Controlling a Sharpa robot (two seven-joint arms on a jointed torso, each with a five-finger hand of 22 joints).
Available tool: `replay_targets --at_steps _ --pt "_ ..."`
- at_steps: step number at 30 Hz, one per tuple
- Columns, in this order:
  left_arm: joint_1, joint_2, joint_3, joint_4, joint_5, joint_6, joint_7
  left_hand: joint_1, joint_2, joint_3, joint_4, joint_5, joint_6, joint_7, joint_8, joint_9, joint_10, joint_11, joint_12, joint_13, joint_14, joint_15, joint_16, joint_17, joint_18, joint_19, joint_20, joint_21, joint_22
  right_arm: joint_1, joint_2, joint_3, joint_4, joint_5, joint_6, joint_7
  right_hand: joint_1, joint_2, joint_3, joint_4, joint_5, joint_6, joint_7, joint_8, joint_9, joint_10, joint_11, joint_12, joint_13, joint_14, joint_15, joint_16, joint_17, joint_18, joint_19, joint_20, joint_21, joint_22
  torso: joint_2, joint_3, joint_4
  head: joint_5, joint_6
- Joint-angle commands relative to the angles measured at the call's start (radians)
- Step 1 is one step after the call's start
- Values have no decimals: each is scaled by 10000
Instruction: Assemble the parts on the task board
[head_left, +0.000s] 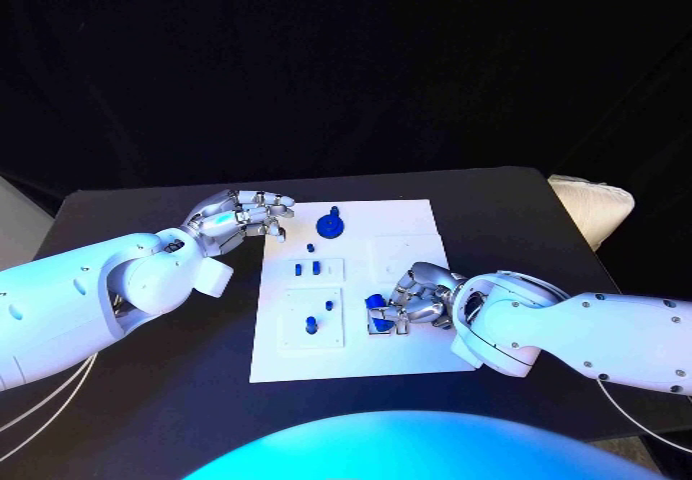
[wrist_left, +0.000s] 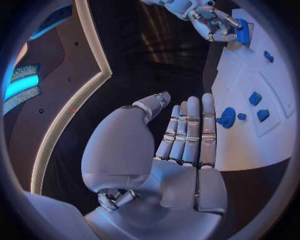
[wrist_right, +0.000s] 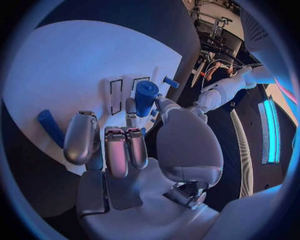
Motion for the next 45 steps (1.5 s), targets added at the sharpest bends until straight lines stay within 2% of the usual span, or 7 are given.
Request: replay_targets --at_steps 1,8,22,27,33,41,45 --pt "-3 3 6 35 62 183 26 -29 82 -38 47 58 -53 -3 63 -13 1 43 -60 -17 13 21 -35 2 130 86 0 -44 -9 -25 24 -11 40 -322 303 74 -460 -34 -596 -1 -455 -125 9 8 1 741 -90 -52 2258 928 -54 35 2113 -194 20 -34 -38 14 -1 -7 -2 6 2" --pt "-3 -13 6 38 62 179 19 -29 82 -38 47 58 -53 -3 63 -13 1 43 -60 -17 13 21 -35 2 130 86 0 -44 -9 -29 -63 -10 87 -554 404 213 -425 426 -2117 15 -894 -198 14 124 20 739 -87 -76 2265 931 -51 37 2129 -195 36 -27 -80 64 -1 -5 5 15 2" --pt "-3 -31 5 36 62 172 14 -29 82 -38 47 58 -53 -3 63 -13 1 43 -60 -17 13 21 -35 2 130 86 0 -44 -9 -35 -464 -10 271 -747 542 812 511 761 -2336 -45 -641 -241 4 193 7 764 -96 -54 2302 941 -59 49 2169 -200 61 -33 -83 128 6 4 2 19 2" --pt "-3 -27 5 27 62 168 11 -29 82 -38 47 58 -53 -3 63 -13 1 43 -60 -17 13 21 -35 2 130 86 0 -44 -9 -34 -651 -9 363 -849 433 1087 1412 718 -2130 -72 -978 -181 -46 322 18 764 -140 -63 2306 941 -94 48 2170 -202 73 -62 -94 167 -1 1 -4 12 2" --pt "-3 -16 4 21 62 158 15 -29 82 -38 47 58 -53 -3 63 -13 1 43 -60 -17 13 21 -35 2 130 86 0 -44 -9 76 -1193 1 516 -631 -65 1657 1838 694 -1950 -64 -816 -413 33 223 -61 726 -82 -129 2266 932 -58 32 2129 -191 49 -47 -190 132 -4 -5 -1 -36 2" --pt "-3 13 4 24 61 140 49 -29 82 -38 47 58 -53 -3 63 -13 1 43 -60 -17 13 21 -35 2 130 86 0 -44 -9 699 -2447 7 370 236 -93 2331 2352 543 -1783 -113 -748 -689 173 22 -187 734 33 -112 2288 931 36 30 2127 -184 27 25 -272 117 -7 -21 -5 -147 2" --pt "-3 18 4 42 61 143 55 -29 82 -38 47 58 -53 -3 63 -13 1 43 -60 -17 13 21 -35 2 130 86 0 -44 -9 822 -2889 3 271 37 83 2273 2456 447 -1781 -104 -781 -855 252 -102 -249 714 103 -141 2271 929 94 26 2119 -183 17 68 -301 114 8 -6 -10 -230 2"
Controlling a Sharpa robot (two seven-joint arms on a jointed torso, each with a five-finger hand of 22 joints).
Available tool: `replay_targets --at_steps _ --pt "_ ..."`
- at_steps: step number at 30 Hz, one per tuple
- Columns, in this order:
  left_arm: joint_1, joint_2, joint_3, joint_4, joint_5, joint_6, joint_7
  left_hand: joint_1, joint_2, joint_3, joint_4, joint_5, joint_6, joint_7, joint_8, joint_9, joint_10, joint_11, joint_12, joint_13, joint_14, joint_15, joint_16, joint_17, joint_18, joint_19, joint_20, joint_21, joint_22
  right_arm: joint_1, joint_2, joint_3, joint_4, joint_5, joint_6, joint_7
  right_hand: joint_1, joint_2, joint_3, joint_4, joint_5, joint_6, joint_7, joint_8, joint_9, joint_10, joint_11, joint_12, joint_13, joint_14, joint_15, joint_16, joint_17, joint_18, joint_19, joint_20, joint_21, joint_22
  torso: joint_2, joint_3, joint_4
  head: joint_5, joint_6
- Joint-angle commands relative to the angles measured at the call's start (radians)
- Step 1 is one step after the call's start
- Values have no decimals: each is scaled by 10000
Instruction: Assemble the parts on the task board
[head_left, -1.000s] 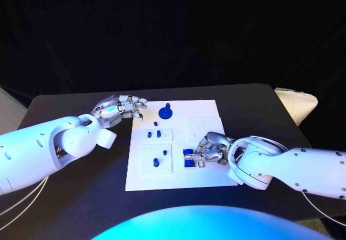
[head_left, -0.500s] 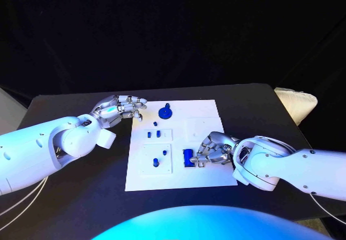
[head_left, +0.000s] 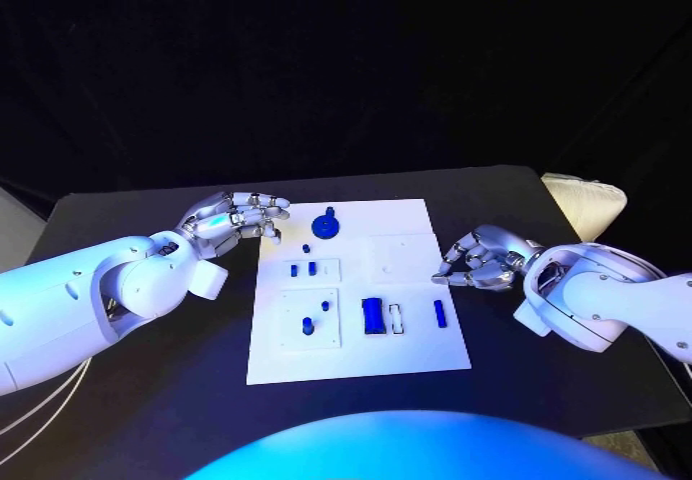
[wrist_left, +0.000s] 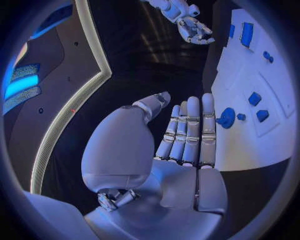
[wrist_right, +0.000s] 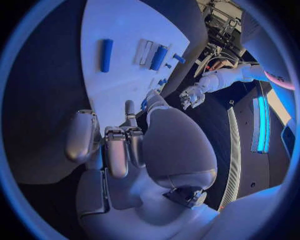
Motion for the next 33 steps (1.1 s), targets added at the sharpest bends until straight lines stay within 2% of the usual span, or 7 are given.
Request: replay_targets --at_steps 1,4,10,18,22,28,33 --pt "-2 23 6 40 58 135 94 -29 83 -38 47 58 -53 -3 63 -16 0 44 -60 -9 13 20 -35 2 130 86 0 -44 -12 40 -210 -16 -57 -48 181 365 143 -25 65 -12 2 -52 -1 -51 -15 731 55 -61 2258 928 100 22 2099 -183 18 71 -73 -9 17 11 -10 -108 2" --pt "-2 29 6 44 56 138 98 -29 83 -38 47 58 -53 -3 63 -16 0 44 -60 -9 13 20 -35 2 130 86 0 -44 -12 14 -367 -22 -121 -622 341 123 276 -101 79 -37 7 5 -3 -36 -16 718 61 -80 2247 925 112 18 2089 -183 19 90 -69 5 22 22 -16 -146 2" --pt "-3 36 6 48 52 155 98 -29 83 -38 47 58 -53 -3 63 -16 0 44 -60 -9 13 20 -35 2 130 86 0 -44 -12 -260 -440 -28 -124 -1607 588 -518 326 -149 77 0 35 119 -24 11 -7 702 48 -106 2231 929 108 25 2109 -190 35 98 -23 47 16 24 -8 -180 2" --pt "-3 32 6 49 49 174 92 -19 91 -40 62 60 -61 -7 78 -25 4 41 -61 -11 4 20 -44 8 132 101 3 -83 -40 -721 -103 -43 -138 -2049 766 -1123 124 -202 -19 94 25 341 -91 124 13 671 -6 -161 2197 923 68 14 2085 -180 35 82 -52 50 18 4 14 -194 2" --pt "-3 19 6 56 47 176 82 -18 93 -40 62 60 -63 -10 78 -26 7 40 -60 -11 4 20 -45 9 132 102 3 -86 -42 -924 70 -53 -190 -2162 816 -1294 31 -196 -55 98 14 395 -114 159 20 663 -24 -175 2189 920 54 9 2072 -177 31 73 -72 44 27 6 30 -180 2" --pt "-3 -1 6 51 39 169 68 -18 93 -40 62 60 -63 -10 78 -26 7 40 -60 -11 4 20 -45 9 132 102 3 -86 -42 -1092 327 -58 -214 -2242 803 -1399 -94 -175 -96 106 8 413 -127 176 19 665 -36 -175 2190 919 42 7 2068 -172 26 62 -99 34 12 5 12 -176 2" --pt "-4 3 5 47 37 188 61 -18 93 -40 62 60 -63 -10 78 -26 7 40 -60 -11 4 20 -45 9 132 102 3 -86 -42 -1154 549 -59 -286 -2368 800 -1459 -94 -175 -96 106 8 413 -127 176 19 665 -36 -175 2190 919 42 7 2068 -172 26 62 -99 34 7 2 22 -168 2"
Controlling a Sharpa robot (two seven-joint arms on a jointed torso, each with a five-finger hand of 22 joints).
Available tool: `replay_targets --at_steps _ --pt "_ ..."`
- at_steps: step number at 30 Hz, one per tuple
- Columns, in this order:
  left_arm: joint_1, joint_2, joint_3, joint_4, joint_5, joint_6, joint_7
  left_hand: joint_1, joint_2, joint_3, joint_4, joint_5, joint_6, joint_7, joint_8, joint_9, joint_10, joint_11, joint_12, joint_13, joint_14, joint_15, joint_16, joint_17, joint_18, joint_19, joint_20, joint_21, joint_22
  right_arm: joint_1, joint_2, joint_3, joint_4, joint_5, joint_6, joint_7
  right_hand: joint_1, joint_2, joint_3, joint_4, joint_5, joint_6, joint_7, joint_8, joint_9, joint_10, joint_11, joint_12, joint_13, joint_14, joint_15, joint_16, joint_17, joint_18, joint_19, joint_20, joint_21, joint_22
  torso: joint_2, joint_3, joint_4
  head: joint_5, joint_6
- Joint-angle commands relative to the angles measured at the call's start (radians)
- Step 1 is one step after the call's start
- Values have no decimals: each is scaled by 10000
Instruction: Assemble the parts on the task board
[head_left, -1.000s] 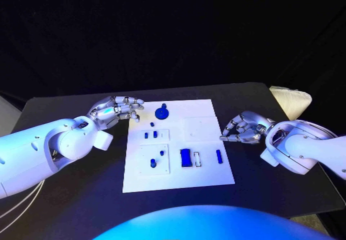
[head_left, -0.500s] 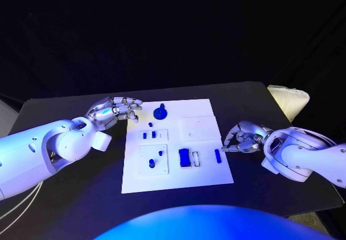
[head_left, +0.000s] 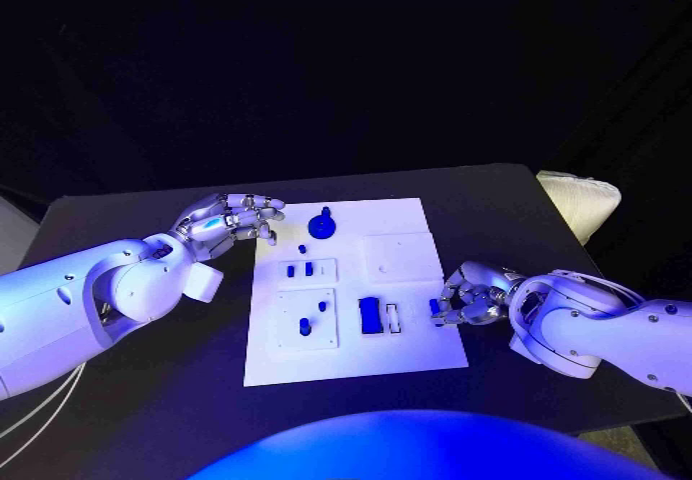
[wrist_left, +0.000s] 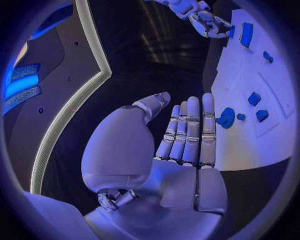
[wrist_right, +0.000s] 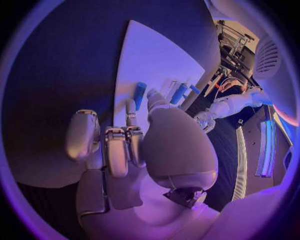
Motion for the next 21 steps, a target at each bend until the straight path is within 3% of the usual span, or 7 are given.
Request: replay_targets --at_steps 1,11,15,17,21 --pt "-4 13 5 24 38 183 57 -18 93 -13 35 60 -63 -10 36 -10 7 40 -60 -13 4 20 -45 9 133 65 -35 -23 -9 -54 123 -10 -75 -405 216 -236 -91 27 -57 4 8 96 6 57 -18 664 -37 -35 2195 921 -35 9 2076 -175 -9 25 -52 -5 -8 -6 4 9 2" --pt "-4 -31 5 51 37 184 50 -22 94 -17 45 60 -68 -10 39 -14 5 40 -62 -14 4 20 -46 12 133 71 -34 -35 -17 -259 604 -10 -397 -1383 338 -734 150 91 53 -71 23 106 -34 78 -24 669 -74 -31 2200 921 -65 7 2075 -180 5 0 -29 26 5 -14 8 58 2" --pt "-4 -53 5 67 37 196 38 -29 98 -19 53 59 -69 -9 41 -15 4 41 -63 -15 4 21 -46 13 133 73 -34 -39 -21 -353 861 -9 -527 -2024 452 -1008 1382 231 1026 -379 -276 137 -95 54 -100 660 -137 -49 2197 920 -136 2 2068 -184 17 -73 -35 63 -7 -12 16 66 2" --pt "-4 -64 5 71 37 199 30 -29 98 -19 53 59 -69 -9 41 -15 4 41 -63 -15 4 21 -46 13 133 73 -34 -39 -21 -390 975 -9 -575 -2333 506 -1127 1745 117 1595 -488 103 206 -102 41 -155 652 -147 -62 2194 917 -148 -5 2055 -186 19 -89 -47 82 -6 -13 16 58 2" --pt "-4 -86 4 86 37 208 19 -29 98 -19 53 59 -69 -9 41 -15 4 41 -63 -15 4 21 -46 13 133 73 -34 -39 -21 -439 1115 -8 -596 -2764 546 -1280 1762 -205 2545 -528 446 292 -91 44 -216 646 -150 -77 2193 917 -143 -7 2057 -193 25 -88 -51 127 -5 -11 6 76 2"
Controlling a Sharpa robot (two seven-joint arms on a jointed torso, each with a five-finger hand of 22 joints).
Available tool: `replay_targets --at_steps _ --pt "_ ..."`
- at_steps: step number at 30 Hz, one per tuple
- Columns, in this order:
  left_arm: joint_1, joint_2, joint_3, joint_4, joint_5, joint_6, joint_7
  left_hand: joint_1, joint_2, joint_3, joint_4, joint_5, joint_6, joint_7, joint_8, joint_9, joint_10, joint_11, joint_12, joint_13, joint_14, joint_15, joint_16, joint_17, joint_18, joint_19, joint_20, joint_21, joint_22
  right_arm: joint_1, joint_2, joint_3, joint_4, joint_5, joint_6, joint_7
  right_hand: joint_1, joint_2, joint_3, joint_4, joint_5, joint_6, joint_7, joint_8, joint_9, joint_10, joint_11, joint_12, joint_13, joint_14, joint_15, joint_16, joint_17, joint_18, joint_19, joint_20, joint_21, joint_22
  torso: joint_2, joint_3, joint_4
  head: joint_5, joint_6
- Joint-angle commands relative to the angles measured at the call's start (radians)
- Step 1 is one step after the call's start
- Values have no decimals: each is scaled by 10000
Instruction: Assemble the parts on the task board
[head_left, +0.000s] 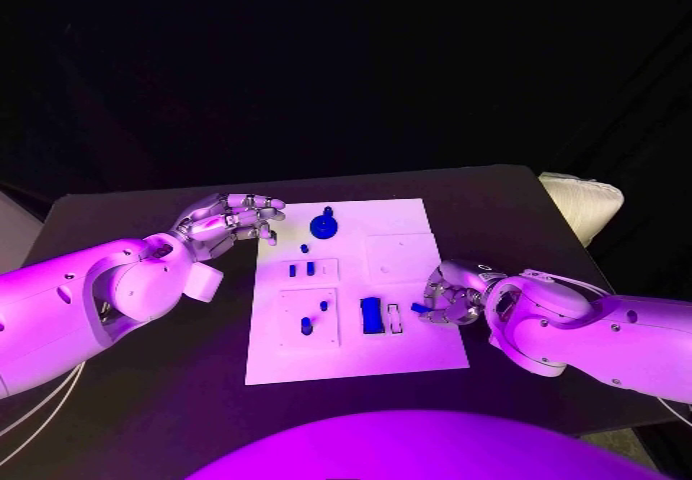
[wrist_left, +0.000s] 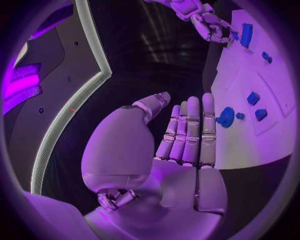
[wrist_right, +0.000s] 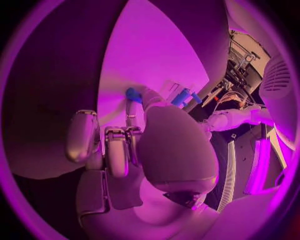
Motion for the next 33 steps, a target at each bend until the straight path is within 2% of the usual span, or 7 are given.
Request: replay_targets --at_steps 1,5,9,15,17,25,33 --pt "-3 -4 6 43 38 193 31 -29 97 -20 53 59 -69 -9 42 -16 5 41 -63 -15 4 21 -46 13 133 37 4 -39 -12 -206 107 -152 -150 -985 633 -749 70 -41 1234 -661 234 86 13 43 -3390 634 -56 -40 2194 919 -62 -6 2062 -194 -14 -48 -57 28 -3 3 -15 13 2" --pt "-3 -12 5 50 38 201 26 -43 103 -24 69 59 -72 -7 44 -18 2 43 -65 -16 3 23 -47 14 132 40 5 -47 -18 -222 145 -152 -116 -1034 587 -788 -239 -285 1802 -641 485 86 8 83 -3388 636 -55 -47 2195 920 -63 -6 2065 -194 -9 -47 -68 59 -2 5 -28 17 2" --pt "-3 -17 5 56 38 209 18 -43 103 -24 69 59 -72 -7 44 -18 2 43 -65 -16 3 23 -47 14 132 40 5 -47 -18 -230 147 -152 -63 -840 424 -784 -586 -455 2434 -741 1093 52 11 181 -3336 646 -72 -43 2203 922 -66 -4 2073 -192 -3 -56 -89 90 0 13 -21 14 2" --pt "-3 -23 4 57 38 206 11 -53 107 -27 81 60 -77 -5 45 -20 -1 45 -68 -17 3 25 -47 16 132 42 7 -54 -23 -231 60 -149 145 -107 -80 -627 -1045 -490 3080 -952 1909 -37 -10 370 -3198 670 -80 -21 2222 928 -85 5 2099 -198 21 -71 -71 156 -3 16 -32 14 2" --pt "-3 -18 4 54 38 208 7 -53 107 -27 81 60 -77 -5 45 -20 -1 45 -68 -17 3 25 -47 16 132 42 7 -54 -23 -216 -9 -144 286 266 -275 -499 -1125 -483 3180 -1005 2025 -60 -10 408 -3167 670 -81 -24 2222 931 -87 10 2110 -202 29 -73 -56 176 -3 14 -31 15 2" --pt "-3 -1 3 38 38 218 -5 -53 107 -27 81 60 -77 -5 45 -20 -1 45 -68 -17 3 25 -47 16 132 42 7 -54 -23 117 -258 -119 806 2092 -831 202 -1400 -429 3325 -1045 2043 -124 -3 479 -3105 683 -72 -9 2232 935 -82 18 2130 -195 20 -71 -105 167 -2 5 -18 -9 2" --pt "-3 9 3 40 37 249 -40 -72 116 -32 106 61 -84 -3 46 -25 -4 47 -71 -19 3 27 -48 18 131 47 9 -68 -33 292 -223 -115 946 3372 -363 150 -1996 -388 3269 -945 1901 -140 -34 595 -3024 742 -91 84 2291 949 -92 42 2188 -210 54 -75 -32 244 2 -3 -10 -27 2"
